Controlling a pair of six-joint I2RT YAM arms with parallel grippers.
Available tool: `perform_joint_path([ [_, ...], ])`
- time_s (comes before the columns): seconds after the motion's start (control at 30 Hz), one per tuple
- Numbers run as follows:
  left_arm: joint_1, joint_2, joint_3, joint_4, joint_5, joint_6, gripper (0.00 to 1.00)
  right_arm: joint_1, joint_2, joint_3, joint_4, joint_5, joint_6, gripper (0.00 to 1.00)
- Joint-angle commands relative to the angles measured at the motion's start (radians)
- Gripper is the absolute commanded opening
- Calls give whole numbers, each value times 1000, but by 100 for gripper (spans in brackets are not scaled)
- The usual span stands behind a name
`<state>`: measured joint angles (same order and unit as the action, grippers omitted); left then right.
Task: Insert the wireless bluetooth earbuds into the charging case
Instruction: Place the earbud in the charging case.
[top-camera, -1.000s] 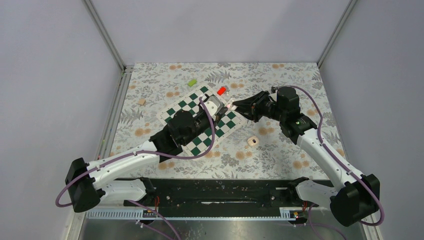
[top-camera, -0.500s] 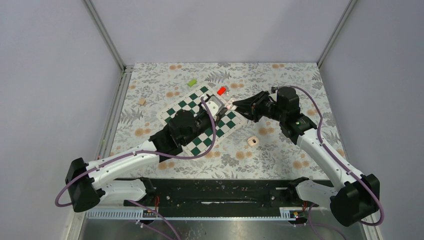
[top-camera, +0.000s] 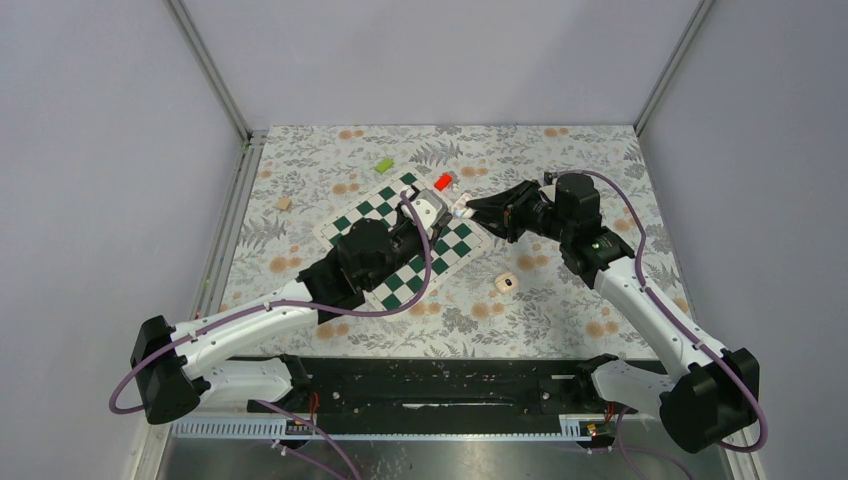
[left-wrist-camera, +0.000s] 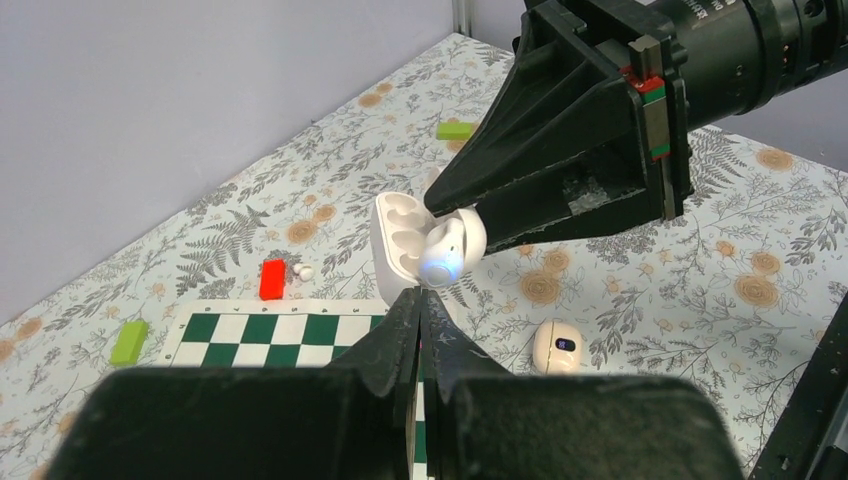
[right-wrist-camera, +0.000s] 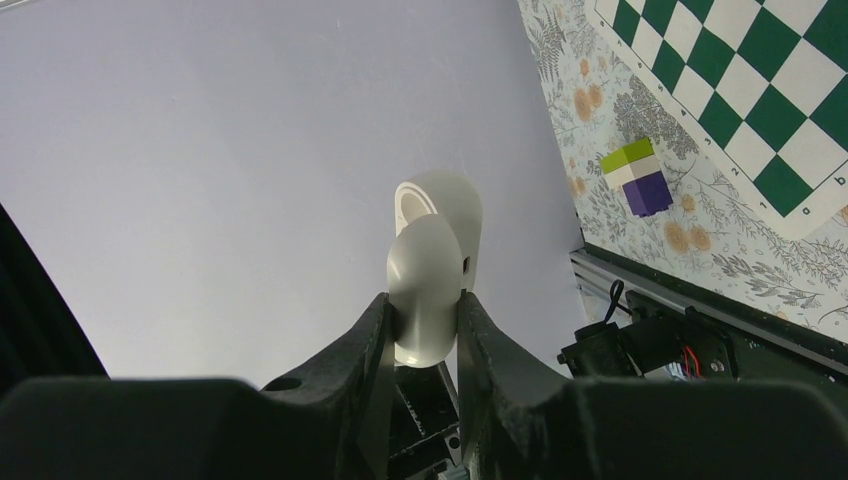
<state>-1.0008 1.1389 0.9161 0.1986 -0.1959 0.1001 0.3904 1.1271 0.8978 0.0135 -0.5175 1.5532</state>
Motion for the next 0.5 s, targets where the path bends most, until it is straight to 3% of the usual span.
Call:
perform_joint_path([
  [0.0,-4,-4,44,16,-33,-8,0,-7,-16,3,54,-24,10,0],
  [0.47,-4,-31,66,-35,-87,-50,0,-7,-16,-15,22,-10,-12,0],
])
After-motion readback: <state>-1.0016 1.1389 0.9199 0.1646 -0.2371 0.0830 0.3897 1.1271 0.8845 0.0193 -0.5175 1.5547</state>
